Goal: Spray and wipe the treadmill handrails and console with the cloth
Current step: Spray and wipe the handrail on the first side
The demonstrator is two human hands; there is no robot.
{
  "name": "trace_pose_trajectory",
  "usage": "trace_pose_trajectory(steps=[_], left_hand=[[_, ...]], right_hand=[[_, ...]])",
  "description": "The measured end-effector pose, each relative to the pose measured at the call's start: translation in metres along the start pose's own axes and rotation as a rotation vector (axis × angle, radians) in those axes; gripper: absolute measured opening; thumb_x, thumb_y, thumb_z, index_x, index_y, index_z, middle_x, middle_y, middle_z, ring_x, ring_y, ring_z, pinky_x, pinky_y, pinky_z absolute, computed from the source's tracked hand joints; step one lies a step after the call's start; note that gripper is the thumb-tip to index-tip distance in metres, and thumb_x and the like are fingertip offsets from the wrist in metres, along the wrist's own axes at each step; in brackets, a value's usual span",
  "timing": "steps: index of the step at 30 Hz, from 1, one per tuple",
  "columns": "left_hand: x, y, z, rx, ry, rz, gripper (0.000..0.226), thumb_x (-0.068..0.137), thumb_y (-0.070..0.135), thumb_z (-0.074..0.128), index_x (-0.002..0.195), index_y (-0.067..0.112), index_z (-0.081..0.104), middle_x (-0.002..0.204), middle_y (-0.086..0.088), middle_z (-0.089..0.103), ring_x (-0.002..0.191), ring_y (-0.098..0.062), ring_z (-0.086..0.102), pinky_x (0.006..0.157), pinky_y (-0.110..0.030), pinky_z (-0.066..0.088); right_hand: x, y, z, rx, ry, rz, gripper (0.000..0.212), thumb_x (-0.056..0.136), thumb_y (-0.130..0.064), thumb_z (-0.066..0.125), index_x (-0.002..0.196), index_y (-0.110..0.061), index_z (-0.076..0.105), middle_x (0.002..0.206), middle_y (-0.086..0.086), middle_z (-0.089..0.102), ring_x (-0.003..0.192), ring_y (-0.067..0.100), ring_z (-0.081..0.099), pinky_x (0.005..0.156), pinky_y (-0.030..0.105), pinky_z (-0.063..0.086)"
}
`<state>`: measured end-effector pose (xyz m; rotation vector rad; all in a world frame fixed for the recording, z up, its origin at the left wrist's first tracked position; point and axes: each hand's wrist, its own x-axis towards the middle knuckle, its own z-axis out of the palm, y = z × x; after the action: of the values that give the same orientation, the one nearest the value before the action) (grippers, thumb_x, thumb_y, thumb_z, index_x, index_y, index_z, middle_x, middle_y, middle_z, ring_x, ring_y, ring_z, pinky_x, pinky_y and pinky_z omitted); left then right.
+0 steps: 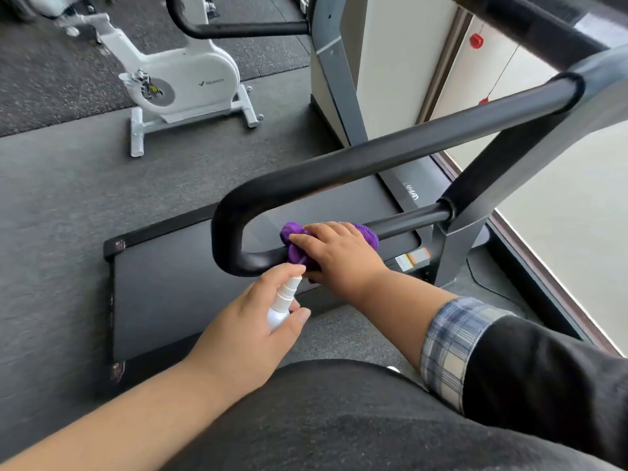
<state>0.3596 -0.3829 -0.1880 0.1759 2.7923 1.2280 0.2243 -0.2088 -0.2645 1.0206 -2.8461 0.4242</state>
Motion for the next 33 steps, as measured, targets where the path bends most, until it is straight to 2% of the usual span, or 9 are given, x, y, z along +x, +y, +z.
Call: trace_pose_trajectory(steps=[8, 12, 14, 17, 19, 23, 26, 31, 33], left_hand=[[0.034, 0.039, 0.053, 0.027, 0.141, -0.166, 0.058, 0.085, 0.049, 0.063, 0.117, 0.077, 0.023, 0.098, 0.021, 0.060, 0.094, 0.012, 0.053, 0.071, -0.016, 0.041], [0.050, 0.054, 0.082, 0.044, 0.177, -0.281, 0.056, 0.087, 0.046, 0.063, 0.121, 0.071, 0.026, 0.098, 0.019, 0.062, 0.090, 0.010, 0.054, 0.068, -0.015, 0.040], [0.058, 0.058, 0.095, 0.068, 0.230, -0.368, 0.053, 0.088, 0.046, 0.058, 0.124, 0.067, 0.026, 0.097, 0.020, 0.063, 0.081, 0.004, 0.058, 0.061, -0.017, 0.041], [0.065, 0.056, 0.097, 0.126, 0.303, -0.521, 0.050, 0.090, 0.045, 0.051, 0.125, 0.068, 0.024, 0.091, 0.016, 0.061, 0.066, -0.010, 0.060, 0.036, -0.016, 0.038], [0.066, 0.051, 0.090, 0.179, 0.343, -0.605, 0.051, 0.091, 0.042, 0.051, 0.128, 0.065, 0.023, 0.088, 0.012, 0.056, 0.063, -0.014, 0.058, 0.029, -0.019, 0.035], [0.068, 0.044, 0.076, 0.294, 0.391, -0.680, 0.056, 0.096, 0.034, 0.049, 0.139, 0.055, 0.020, 0.093, 0.007, 0.055, 0.063, -0.007, 0.053, 0.044, -0.024, 0.034], [0.070, 0.044, 0.071, 0.302, 0.375, -0.714, 0.054, 0.097, 0.030, 0.048, 0.139, 0.051, 0.022, 0.097, 0.004, 0.057, 0.062, -0.015, 0.054, 0.045, -0.031, 0.044], [0.079, 0.049, 0.070, 0.374, 0.328, -0.720, 0.047, 0.097, 0.027, 0.049, 0.135, 0.043, 0.026, 0.088, 0.002, 0.056, 0.057, -0.020, 0.056, 0.041, -0.038, 0.050], [0.082, 0.050, 0.072, 0.393, 0.310, -0.735, 0.047, 0.096, 0.027, 0.049, 0.134, 0.042, 0.025, 0.088, 0.003, 0.056, 0.059, -0.022, 0.058, 0.046, -0.042, 0.054]], right_hand=[[-0.036, 0.121, -0.035, -0.038, -0.103, 0.093, 0.075, 0.079, -0.045, 0.079, 0.145, -0.028, 0.050, 0.142, 0.008, 0.053, 0.133, 0.037, 0.045, 0.111, 0.052, 0.032], [-0.053, 0.171, -0.047, -0.035, -0.111, 0.095, 0.073, 0.079, -0.040, 0.081, 0.144, -0.023, 0.051, 0.141, 0.011, 0.054, 0.130, 0.040, 0.046, 0.107, 0.056, 0.038], [-0.055, 0.184, -0.048, -0.022, -0.119, 0.063, 0.071, 0.081, -0.039, 0.080, 0.144, -0.022, 0.051, 0.141, 0.010, 0.054, 0.129, 0.038, 0.048, 0.105, 0.054, 0.040], [-0.051, 0.187, -0.048, 0.053, -0.104, 0.063, 0.064, 0.085, -0.042, 0.075, 0.143, -0.025, 0.053, 0.139, 0.006, 0.056, 0.125, 0.035, 0.051, 0.105, 0.051, 0.039], [-0.048, 0.186, -0.049, 0.119, -0.063, 0.074, 0.058, 0.086, -0.041, 0.074, 0.139, -0.024, 0.056, 0.134, 0.007, 0.060, 0.118, 0.038, 0.055, 0.101, 0.051, 0.042], [-0.043, 0.175, -0.057, 0.315, 0.079, 0.038, 0.052, 0.083, -0.034, 0.078, 0.130, -0.018, 0.062, 0.118, 0.011, 0.065, 0.102, 0.038, 0.062, 0.088, 0.048, 0.052], [-0.044, 0.152, -0.061, 0.459, 0.095, -0.086, 0.052, 0.079, -0.026, 0.083, 0.127, -0.020, 0.063, 0.115, 0.004, 0.066, 0.103, 0.032, 0.063, 0.090, 0.041, 0.052], [-0.058, 0.126, -0.064, 0.608, -0.017, -0.354, 0.049, 0.083, -0.041, 0.076, 0.127, -0.025, 0.062, 0.113, -0.003, 0.065, 0.103, 0.017, 0.062, 0.093, 0.030, 0.049], [-0.068, 0.125, -0.063, 0.609, -0.121, -0.394, 0.052, 0.083, -0.040, 0.077, 0.129, -0.025, 0.062, 0.115, -0.005, 0.065, 0.104, 0.014, 0.062, 0.094, 0.032, 0.051]])
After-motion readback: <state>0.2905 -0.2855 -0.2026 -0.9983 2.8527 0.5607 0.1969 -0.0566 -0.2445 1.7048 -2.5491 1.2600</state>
